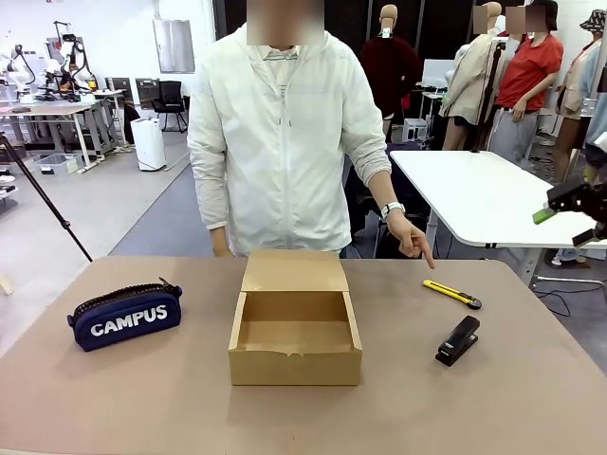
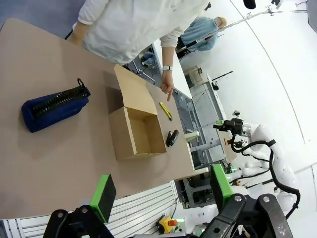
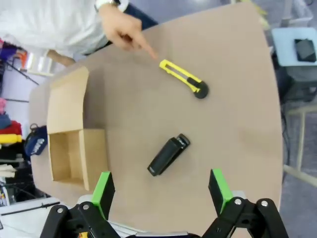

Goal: Pack the items into the box.
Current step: Pick up the item indicated by the person and place it inside the Mailer Box.

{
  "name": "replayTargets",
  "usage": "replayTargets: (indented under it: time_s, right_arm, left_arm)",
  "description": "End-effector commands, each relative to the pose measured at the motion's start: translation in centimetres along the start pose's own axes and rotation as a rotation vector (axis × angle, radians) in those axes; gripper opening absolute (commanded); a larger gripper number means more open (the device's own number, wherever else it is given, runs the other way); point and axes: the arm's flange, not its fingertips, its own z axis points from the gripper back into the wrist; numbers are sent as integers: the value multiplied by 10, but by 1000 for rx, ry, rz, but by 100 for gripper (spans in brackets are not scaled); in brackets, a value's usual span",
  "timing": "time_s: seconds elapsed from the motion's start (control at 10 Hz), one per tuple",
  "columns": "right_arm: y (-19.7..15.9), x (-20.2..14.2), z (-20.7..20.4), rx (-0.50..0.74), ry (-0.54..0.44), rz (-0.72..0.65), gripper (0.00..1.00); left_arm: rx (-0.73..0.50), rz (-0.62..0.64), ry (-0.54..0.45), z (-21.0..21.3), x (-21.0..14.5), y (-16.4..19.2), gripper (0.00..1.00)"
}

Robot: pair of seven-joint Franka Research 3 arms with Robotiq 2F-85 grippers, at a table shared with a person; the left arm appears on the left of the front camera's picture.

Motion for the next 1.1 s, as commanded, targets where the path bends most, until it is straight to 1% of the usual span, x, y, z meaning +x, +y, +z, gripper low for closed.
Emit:
replayTargets:
  time_s: [0.0, 0.2, 0.3, 0.4, 0.5, 0.6, 0.7, 0.8, 0.9, 1.0]
  right_arm:
    - [1, 6, 2, -5, -13, -24, 100]
    - [1, 6, 2, -5, -13, -24, 100]
    - [-3, -2, 3, 13, -4, -5, 100]
    - [-4, 21, -9, -31, 41, -4, 100]
    - [-4, 45, -30, -95, 112, 1, 100]
    - [-1, 66, -61, -195, 170, 8, 100]
    - [1, 78, -93, -247, 261, 29, 100]
    - [3, 85, -113, -288, 289, 59, 100]
    - [9, 95, -140, -360, 280, 71, 100]
    - [17, 106, -169, -359, 322, 133, 100]
  left_arm:
    - [-22, -18, -6, 1, 2, 0, 100]
    - [-22, -18, -6, 1, 2, 0, 100]
    - [-22, -18, -6, 1, 2, 0, 100]
    - [-22, -18, -6, 1, 2, 0, 100]
    - [-22, -18, -6, 1, 2, 0, 100]
    - [-22, -18, -6, 1, 2, 0, 100]
    - [-22, -18, -6, 1, 2, 0, 100]
    - [-22, -18, -6, 1, 2, 0, 100]
    - [-22, -18, -6, 1, 2, 0, 100]
    - [-22, -18, -6, 1, 2, 0, 100]
